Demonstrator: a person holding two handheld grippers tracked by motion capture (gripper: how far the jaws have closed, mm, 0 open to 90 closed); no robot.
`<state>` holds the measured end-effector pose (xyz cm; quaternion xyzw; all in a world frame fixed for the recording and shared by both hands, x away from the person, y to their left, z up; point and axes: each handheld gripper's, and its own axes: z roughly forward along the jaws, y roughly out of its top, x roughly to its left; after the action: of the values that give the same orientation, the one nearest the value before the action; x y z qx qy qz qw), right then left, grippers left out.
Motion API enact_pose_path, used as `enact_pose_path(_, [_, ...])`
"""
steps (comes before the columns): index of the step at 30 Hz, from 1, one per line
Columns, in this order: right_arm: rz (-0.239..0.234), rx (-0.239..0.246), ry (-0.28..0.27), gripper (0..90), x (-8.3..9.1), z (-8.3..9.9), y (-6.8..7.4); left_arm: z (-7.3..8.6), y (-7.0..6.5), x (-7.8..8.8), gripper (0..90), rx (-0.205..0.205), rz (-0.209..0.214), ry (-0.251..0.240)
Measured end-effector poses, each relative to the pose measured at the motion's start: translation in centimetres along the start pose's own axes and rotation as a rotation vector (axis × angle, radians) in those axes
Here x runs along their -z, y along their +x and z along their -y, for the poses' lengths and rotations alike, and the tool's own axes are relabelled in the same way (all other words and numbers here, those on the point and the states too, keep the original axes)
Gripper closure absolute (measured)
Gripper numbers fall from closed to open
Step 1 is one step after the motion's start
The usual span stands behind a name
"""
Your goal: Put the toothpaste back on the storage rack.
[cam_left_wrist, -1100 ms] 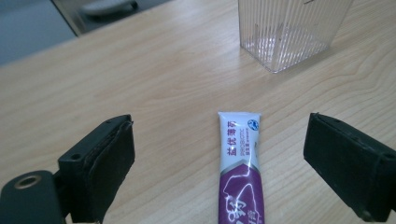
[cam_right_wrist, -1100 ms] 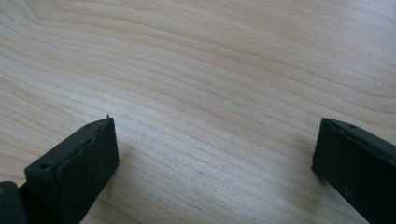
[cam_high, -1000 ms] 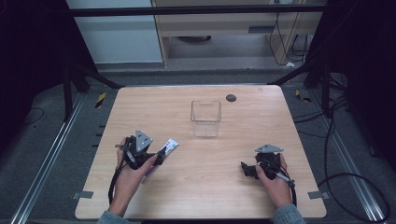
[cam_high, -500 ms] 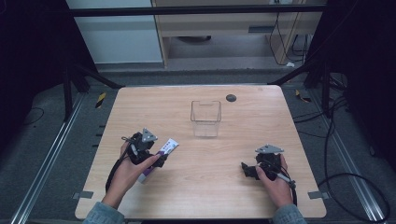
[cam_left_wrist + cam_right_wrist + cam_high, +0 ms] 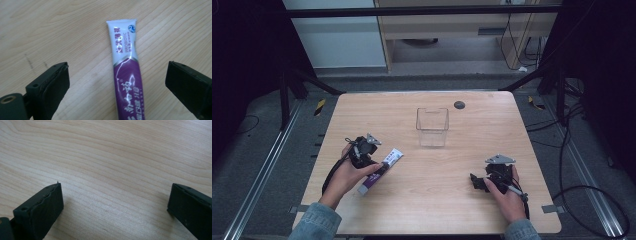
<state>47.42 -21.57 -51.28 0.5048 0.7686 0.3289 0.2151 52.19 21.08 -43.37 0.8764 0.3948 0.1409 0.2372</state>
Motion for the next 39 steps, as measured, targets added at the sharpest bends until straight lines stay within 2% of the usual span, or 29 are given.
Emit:
enact_pose_path(1, [0.008, -0.001, -0.001, 0.3, -0.1, 0.0, 0.0, -0.1, 0.0, -0.2, 5.4, 0.009, 0.022, 0.005])
enact_pose_path(4, [0.015, -0.006, -0.001, 0.3, -0.1, -0.1, 0.1, -0.4, -0.1, -0.8, 7.0, -0.022, 0.009, 0.047])
enact_pose_path(6, [0.016, -0.006, -0.001, 0.3, -0.1, -0.1, 0.1, -0.5, -0.3, -1.2, 7.5, -0.034, 0.019, 0.066])
enact_pose_path(17, [0.016, -0.006, -0.001, 0.4, -0.1, -0.1, 0.1, -0.7, -0.8, -1.5, 11.9, -0.056, 0.019, 0.077])
enact_pose_path(22, [0.015, -0.011, -0.001, 0.4, -0.1, -0.1, 0.1, -1.0, -0.6, -1.7, 15.3, -0.068, 0.006, 0.112])
enact_pose_path(26, [0.016, -0.008, -0.001, 0.4, -0.1, -0.1, 0.1, -1.1, -0.4, -2.0, 18.8, -0.074, 0.012, 0.137])
enact_pose_path(33, [0.016, -0.007, -0.001, 0.4, -0.1, -0.1, 0.1, -1.3, -0.5, -2.6, 24.3, -0.072, 0.012, 0.151])
enact_pose_path(39, [0.015, -0.008, -0.001, 0.4, -0.1, -0.1, 0.1, -1.5, -0.7, -3.4, 29.8, -0.071, 0.027, 0.168])
